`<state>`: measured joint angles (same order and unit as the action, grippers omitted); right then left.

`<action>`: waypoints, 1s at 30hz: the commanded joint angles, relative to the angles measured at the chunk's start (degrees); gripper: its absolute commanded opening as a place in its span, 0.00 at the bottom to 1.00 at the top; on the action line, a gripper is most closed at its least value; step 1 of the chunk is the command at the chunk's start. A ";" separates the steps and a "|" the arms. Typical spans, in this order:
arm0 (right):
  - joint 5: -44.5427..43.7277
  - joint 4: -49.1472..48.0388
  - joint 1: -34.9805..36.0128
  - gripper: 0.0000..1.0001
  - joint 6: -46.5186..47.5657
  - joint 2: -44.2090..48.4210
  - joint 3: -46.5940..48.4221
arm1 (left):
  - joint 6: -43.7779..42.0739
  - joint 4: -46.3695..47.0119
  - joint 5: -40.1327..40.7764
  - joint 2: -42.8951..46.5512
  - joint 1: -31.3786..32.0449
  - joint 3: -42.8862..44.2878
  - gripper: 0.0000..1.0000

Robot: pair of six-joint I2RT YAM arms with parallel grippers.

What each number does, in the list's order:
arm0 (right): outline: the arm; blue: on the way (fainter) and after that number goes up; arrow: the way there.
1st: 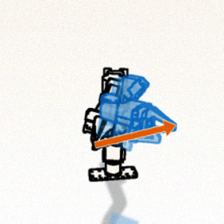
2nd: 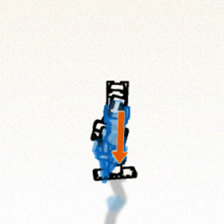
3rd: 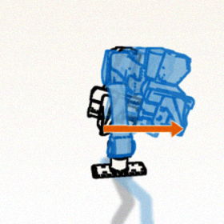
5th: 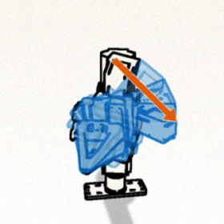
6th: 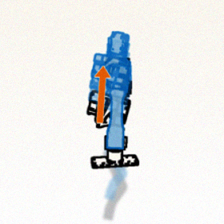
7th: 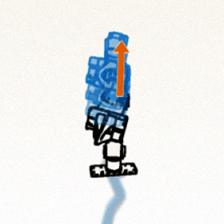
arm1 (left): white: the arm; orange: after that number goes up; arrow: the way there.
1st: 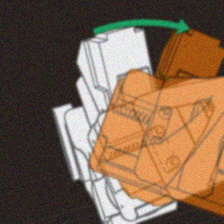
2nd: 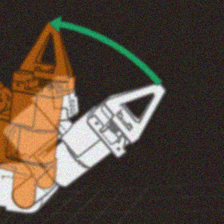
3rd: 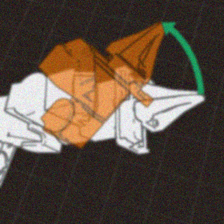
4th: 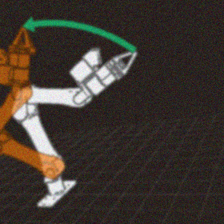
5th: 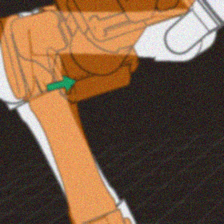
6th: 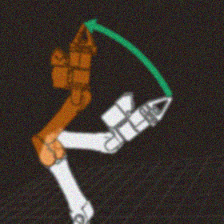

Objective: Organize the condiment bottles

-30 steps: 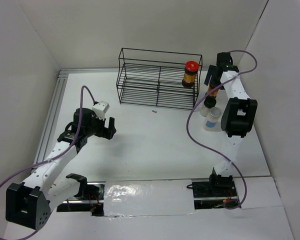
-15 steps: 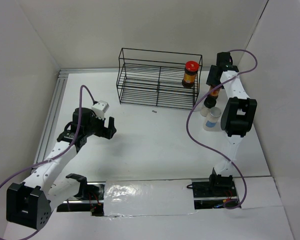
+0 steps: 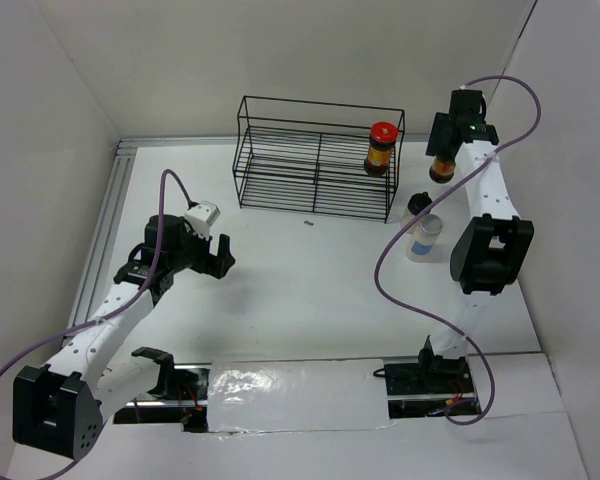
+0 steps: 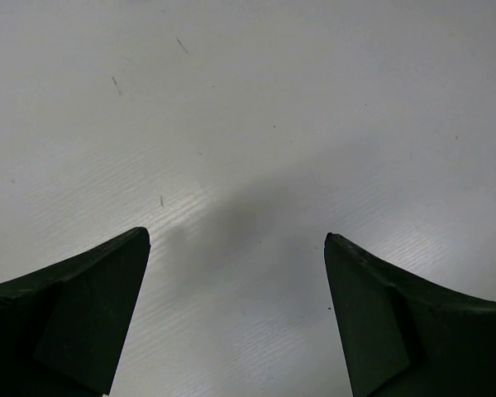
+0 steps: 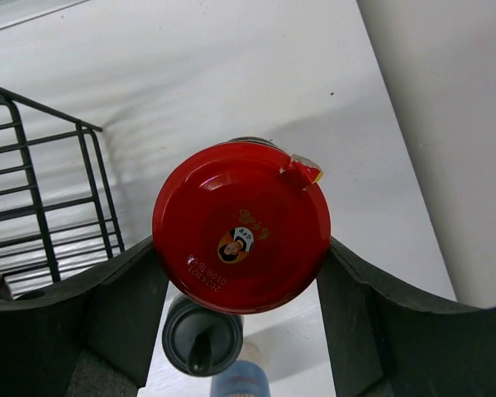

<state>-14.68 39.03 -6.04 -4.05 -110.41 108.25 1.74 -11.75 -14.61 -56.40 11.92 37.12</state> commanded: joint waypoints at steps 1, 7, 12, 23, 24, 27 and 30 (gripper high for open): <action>-1.93 -3.35 -0.29 0.00 1.07 6.17 3.28 | -0.24 1.90 -2.00 0.50 -0.23 1.46 0.99; -2.29 -0.09 0.07 0.00 1.50 13.19 4.96 | -0.51 1.99 -1.74 0.59 -0.23 1.55 0.99; 2.44 3.41 0.77 0.00 3.35 18.47 4.43 | -1.03 2.87 -1.91 0.24 -0.15 2.07 0.99; 22.13 14.06 8.14 0.00 12.57 25.24 -0.57 | -1.03 2.17 -2.97 -0.37 0.29 3.13 0.99; 23.54 14.58 8.50 0.00 13.36 25.42 -1.19 | -1.03 2.17 -2.88 -0.46 0.21 3.22 0.99; 33.72 16.34 10.87 0.00 16.71 25.42 -1.46 | -1.03 1.91 -3.14 -0.55 0.29 3.48 0.99; 41.56 16.87 15.00 0.00 16.98 23.93 0.38 | -3.06 1.46 -3.23 -0.46 0.47 3.74 0.99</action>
<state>14.55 59.16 5.52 9.98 -88.60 105.51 0.43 -11.42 -16.53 -56.88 12.05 38.33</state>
